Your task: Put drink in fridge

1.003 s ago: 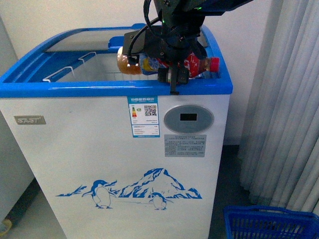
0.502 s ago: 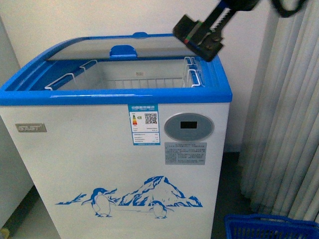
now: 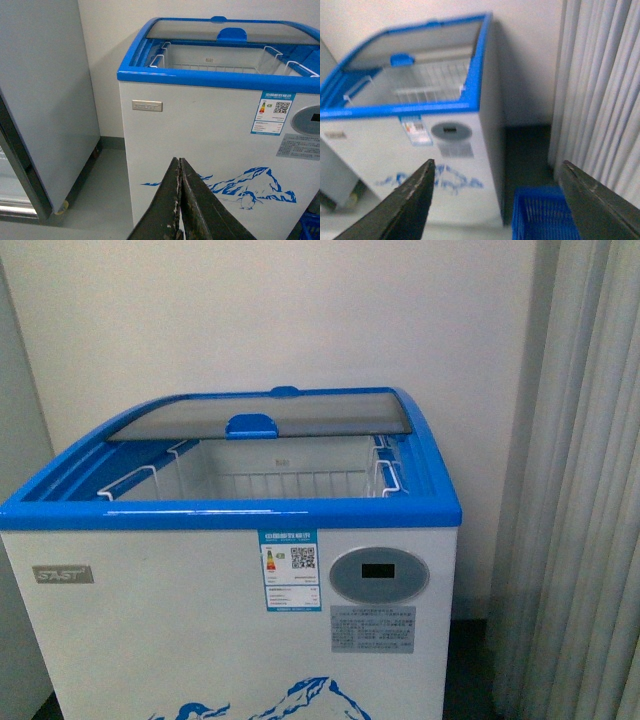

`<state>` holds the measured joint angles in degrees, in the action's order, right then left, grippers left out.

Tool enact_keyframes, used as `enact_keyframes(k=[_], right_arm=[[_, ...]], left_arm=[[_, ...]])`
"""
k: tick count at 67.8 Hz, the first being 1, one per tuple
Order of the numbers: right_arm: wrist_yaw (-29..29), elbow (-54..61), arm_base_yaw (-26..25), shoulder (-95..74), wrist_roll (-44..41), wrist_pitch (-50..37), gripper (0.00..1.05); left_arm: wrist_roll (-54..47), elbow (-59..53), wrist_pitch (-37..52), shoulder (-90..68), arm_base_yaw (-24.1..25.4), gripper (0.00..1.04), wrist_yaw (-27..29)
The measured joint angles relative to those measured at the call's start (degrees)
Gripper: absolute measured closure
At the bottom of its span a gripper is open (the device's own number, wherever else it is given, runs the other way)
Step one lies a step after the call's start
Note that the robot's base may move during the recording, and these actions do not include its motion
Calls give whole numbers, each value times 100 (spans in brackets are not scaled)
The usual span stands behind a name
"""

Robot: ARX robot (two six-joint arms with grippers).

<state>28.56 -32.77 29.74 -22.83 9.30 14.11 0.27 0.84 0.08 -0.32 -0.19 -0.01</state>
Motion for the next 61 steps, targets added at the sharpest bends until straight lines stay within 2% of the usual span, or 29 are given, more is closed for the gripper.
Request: enact_keyframes(k=[6,14,23,29,32,36,61], right_arm=[[-509,763,-529,380,-531,-780,55],[-1167,1338,-1121,758,-787,-953,78],[-1620,1827,-1679,1102,-885,-1078,103],[-2024,2144,-2059,1340,-894,-1172,102],[-2671,2280,-2594,1467,-898,-1185,102],[-2793,2435,-2922,1580,-898,-1224,102],[-2846,2868,-2951,1902,-898,-1338,102]], left_arm=[[0,0,-2,2,0,102,-2],[0,0,-2,4,0,102,0],[0,0,-2,4,0,102,-2],[0,0,-2,4,0,102,0],[0,0,-2,4,0,102,-4],[0,0,-2,4,0,102,0],[0,0,-2,4,0,102,0]])
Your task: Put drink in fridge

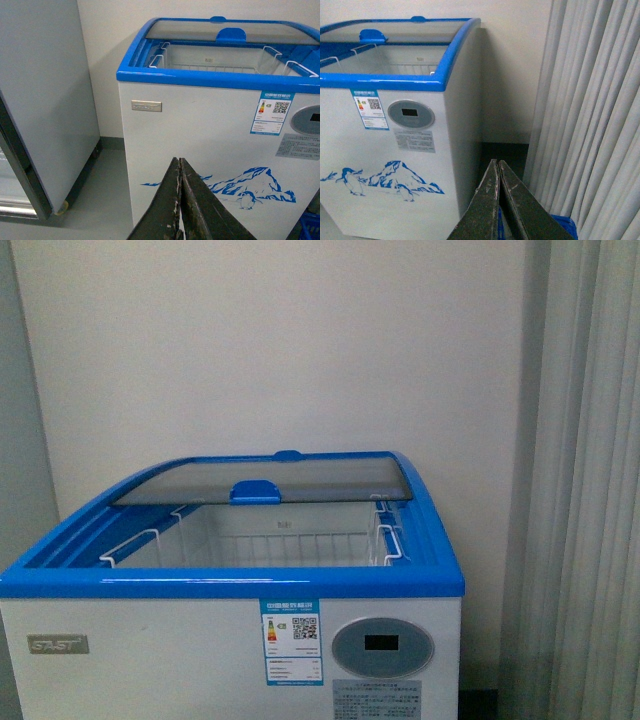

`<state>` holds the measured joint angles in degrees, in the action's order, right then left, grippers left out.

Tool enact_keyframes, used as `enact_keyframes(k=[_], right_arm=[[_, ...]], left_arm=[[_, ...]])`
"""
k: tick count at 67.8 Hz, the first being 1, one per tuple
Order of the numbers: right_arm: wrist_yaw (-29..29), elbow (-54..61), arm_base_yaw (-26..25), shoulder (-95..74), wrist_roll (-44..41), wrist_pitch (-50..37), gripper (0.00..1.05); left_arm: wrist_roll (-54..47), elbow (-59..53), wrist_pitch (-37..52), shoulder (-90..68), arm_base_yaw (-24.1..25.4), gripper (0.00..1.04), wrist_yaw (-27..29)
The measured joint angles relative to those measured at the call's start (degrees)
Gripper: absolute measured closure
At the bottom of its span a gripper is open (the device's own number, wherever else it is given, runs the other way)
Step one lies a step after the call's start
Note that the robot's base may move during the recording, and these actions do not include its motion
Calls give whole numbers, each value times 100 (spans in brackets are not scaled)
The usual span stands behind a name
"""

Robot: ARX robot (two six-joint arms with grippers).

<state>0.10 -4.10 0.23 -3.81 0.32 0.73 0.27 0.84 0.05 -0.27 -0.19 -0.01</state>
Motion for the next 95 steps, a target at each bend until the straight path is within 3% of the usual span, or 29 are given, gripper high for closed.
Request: enact_keyframes(k=[36,60,65,70,95], right_arm=[[-11,317,-11,345,-11,-61,100],[-11,317,-11,348,-11,-61,38],[-11,317,-11,350,-11,-61,20],[-11,317,-11,350,-11,-61,8],[-13,317,-11,350,-11,-61,8]], left_arm=[[4,0,-2,0,0,102,0],[0,0,0,0,0,41,0],[0,0,-2,0,0,21,0],[0,0,-2,0,0,9,0],[-4,0,-2,0,0,8,0]])
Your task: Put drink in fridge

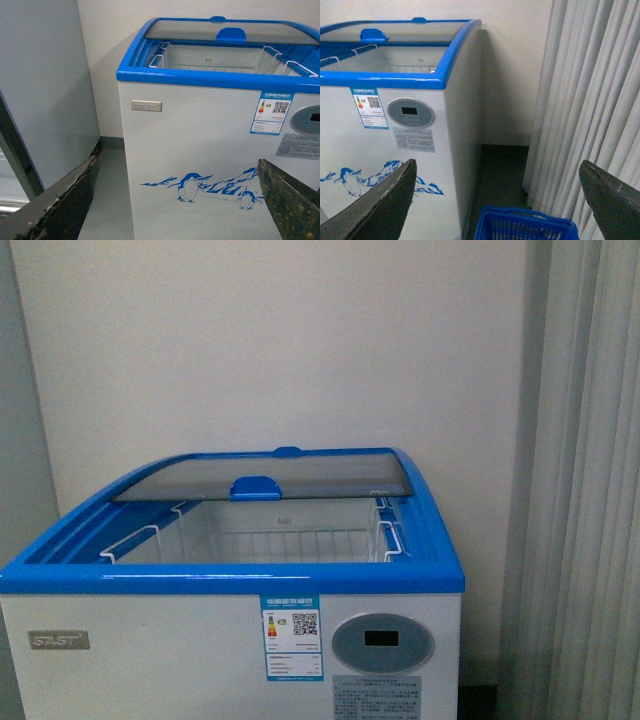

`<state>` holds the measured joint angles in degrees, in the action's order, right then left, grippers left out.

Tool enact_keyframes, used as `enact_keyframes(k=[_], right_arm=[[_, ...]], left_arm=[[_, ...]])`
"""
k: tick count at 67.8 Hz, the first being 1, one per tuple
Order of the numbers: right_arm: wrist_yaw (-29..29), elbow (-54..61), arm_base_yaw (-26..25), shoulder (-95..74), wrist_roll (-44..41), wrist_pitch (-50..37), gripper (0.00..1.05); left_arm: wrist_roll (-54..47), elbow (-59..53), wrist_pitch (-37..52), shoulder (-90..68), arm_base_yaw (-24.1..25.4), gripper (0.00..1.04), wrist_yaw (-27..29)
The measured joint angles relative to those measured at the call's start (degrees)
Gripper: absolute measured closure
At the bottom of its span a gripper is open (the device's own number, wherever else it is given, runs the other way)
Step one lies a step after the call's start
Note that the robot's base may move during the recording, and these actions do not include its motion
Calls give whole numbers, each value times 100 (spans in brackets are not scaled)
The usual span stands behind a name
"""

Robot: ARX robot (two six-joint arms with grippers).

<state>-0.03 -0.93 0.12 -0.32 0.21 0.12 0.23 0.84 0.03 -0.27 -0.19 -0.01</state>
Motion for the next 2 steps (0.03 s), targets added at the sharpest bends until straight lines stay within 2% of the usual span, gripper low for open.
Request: enact_keyframes(k=[2], right_arm=[[0,0,0,0,0,0,8]], left_arm=[[2,0,0,0,0,8,0]])
